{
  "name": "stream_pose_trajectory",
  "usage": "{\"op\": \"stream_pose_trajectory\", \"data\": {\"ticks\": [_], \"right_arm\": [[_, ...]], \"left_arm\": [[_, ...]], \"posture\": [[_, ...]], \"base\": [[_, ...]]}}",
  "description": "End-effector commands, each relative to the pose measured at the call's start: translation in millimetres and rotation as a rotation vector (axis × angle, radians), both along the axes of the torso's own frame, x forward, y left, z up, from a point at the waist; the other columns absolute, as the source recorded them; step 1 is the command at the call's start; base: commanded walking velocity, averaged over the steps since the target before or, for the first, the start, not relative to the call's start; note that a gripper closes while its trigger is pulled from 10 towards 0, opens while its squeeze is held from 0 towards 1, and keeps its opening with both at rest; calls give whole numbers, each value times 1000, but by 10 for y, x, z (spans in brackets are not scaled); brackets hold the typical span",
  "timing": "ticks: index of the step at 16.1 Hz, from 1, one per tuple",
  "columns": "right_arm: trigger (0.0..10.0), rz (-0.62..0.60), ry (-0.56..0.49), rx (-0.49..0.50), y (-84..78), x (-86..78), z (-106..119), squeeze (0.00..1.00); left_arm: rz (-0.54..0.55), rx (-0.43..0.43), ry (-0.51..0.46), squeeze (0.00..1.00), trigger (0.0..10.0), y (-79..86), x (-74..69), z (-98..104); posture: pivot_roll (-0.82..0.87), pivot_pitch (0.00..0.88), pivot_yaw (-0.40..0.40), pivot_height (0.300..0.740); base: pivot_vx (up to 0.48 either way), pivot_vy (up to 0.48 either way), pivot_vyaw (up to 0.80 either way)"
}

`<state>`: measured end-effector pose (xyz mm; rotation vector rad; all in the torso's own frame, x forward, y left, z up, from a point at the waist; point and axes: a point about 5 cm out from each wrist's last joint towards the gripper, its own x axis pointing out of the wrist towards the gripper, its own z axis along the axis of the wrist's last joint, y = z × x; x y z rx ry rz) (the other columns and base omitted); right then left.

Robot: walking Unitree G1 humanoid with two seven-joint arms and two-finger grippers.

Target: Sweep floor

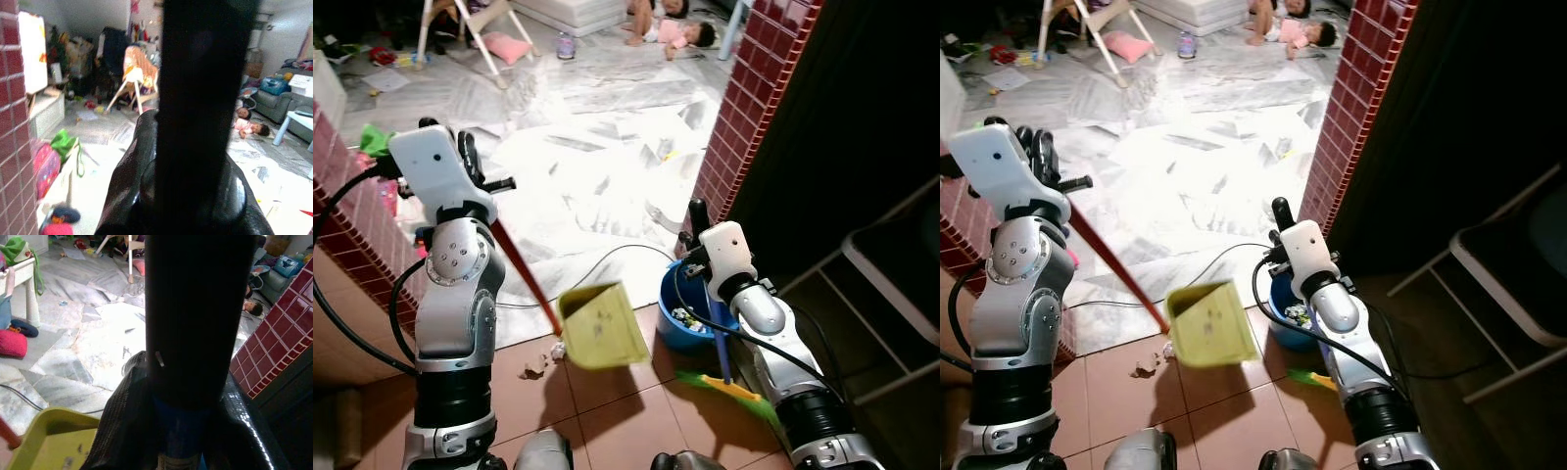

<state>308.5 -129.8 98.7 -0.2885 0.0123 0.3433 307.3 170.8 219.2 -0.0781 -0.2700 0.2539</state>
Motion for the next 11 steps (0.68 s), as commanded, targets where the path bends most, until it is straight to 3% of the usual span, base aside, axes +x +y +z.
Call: {"op": "stream_pose_trajectory", "data": {"ticks": [1,2,5,9,11], "right_arm": [[10000,15,-43,17,34,-2,48,0],[10000,4,-48,28,21,-12,41,0],[10000,-31,-54,73,-13,1,53,0],[10000,-45,-73,126,2,46,121,0],[10000,-47,-72,138,12,44,122,0]], "left_arm": [[10,80,-29,0,10000,29,-80,9],[-8,92,34,0,10000,16,-104,-153],[-60,93,147,0,10000,-49,-232,-529],[-133,107,143,0,10000,-261,-223,-544],[-157,103,135,0,10000,-312,-230,-523]], "posture": [[56,0,-42,740],[59,0,-41,740],[49,0,-31,740],[44,11,-25,740],[45,16,-25,740]], "base": [[0,0,0],[0,0,0],[0,0,800],[0,0,527],[0,397,0]]}}
